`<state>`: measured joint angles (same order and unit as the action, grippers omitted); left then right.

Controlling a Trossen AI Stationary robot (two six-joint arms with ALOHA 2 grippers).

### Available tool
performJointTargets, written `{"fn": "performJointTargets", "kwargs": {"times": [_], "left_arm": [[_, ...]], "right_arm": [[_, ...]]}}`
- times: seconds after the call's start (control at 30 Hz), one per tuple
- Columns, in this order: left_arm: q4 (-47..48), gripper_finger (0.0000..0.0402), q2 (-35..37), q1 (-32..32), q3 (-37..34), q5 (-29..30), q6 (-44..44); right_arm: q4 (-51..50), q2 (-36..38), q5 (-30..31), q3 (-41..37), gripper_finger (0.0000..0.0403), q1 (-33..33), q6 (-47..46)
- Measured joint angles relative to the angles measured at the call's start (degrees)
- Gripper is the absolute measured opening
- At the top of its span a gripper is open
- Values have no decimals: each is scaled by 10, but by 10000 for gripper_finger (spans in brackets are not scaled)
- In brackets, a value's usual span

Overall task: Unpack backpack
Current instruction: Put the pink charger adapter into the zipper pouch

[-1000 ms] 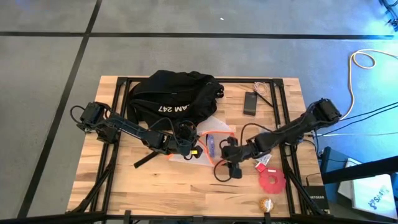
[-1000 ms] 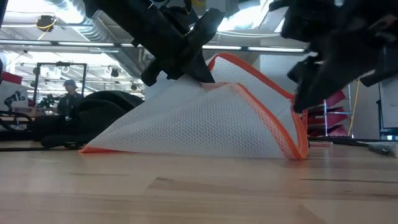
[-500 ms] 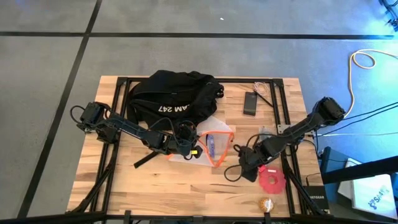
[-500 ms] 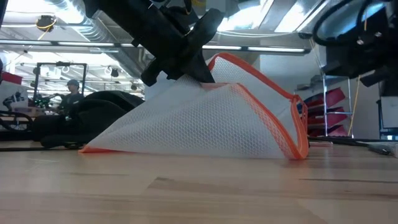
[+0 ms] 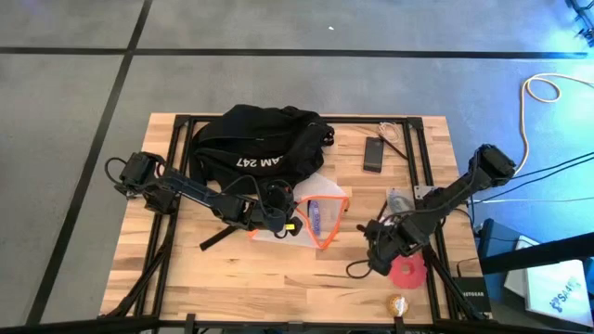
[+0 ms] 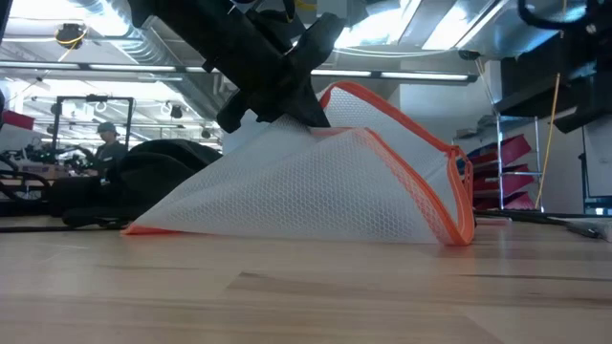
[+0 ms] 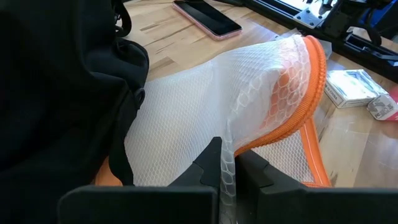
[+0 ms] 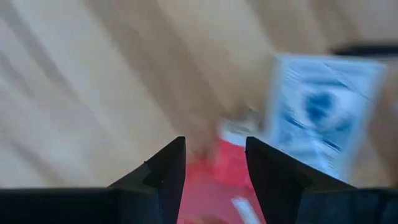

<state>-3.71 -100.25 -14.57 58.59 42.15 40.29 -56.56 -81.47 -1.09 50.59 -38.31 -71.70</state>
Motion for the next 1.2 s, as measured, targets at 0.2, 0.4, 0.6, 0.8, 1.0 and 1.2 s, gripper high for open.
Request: {"fn": "performJointTargets", "kwargs": {"times": [0.2,0.4,0.6,0.8,1.0,1.2], "left_arm": [[0,0,0,0,0,0,0],[0,0,0,0,0,0,0],[0,0,0,0,0,0,0],[-1,0,0,0,0,0,0],[0,0,0,0,0,0,0],[-1,0,0,0,0,0,0]], "right_arm": [[-56,0,6,0,150,-6,-43],[-32,0,16,0,150,-20,-45],[-31,0,17,0,150,-35,-58],[-28,0,30,-2,167,-35,-59],[-4,0,14,-43,226,-34,-62],[36,0,-8,-63,252,-34,-74]]}}
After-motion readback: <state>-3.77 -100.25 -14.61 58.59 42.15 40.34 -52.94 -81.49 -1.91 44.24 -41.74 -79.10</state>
